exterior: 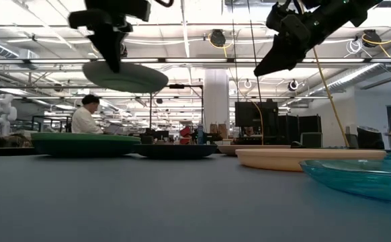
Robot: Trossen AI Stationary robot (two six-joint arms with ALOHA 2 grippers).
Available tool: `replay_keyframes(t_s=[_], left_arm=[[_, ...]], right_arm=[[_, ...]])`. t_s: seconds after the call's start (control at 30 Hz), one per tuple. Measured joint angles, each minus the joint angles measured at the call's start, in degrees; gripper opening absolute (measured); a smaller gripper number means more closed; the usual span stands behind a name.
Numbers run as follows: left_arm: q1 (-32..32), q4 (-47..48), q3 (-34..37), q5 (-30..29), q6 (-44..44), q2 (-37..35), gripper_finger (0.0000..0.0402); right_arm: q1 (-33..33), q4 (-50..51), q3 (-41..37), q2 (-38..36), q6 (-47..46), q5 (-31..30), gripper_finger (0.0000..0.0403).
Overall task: Stack plastic plates
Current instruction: Stack the white plate on top of the light green plate
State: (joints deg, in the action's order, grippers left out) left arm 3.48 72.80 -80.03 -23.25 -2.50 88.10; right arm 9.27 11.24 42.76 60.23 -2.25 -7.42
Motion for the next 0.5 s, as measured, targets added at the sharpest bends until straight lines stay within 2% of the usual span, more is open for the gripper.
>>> replay_keyframes(t_s=[0.37, 0.5], left_arm=[[-19.85, -7.14, 0.12, 13.78, 10.24, -1.57, 0.0012], [-24.66, -12.09, 5.42, 17.04, 11.77, -1.82, 0.0012]], right_arm=[[0.01, 1.63, 0.0, 0.0, -1.3, 0.0, 0.0086], [0.01, 2.87, 0.0, 0.0, -1.61, 0.01, 0.0086]])
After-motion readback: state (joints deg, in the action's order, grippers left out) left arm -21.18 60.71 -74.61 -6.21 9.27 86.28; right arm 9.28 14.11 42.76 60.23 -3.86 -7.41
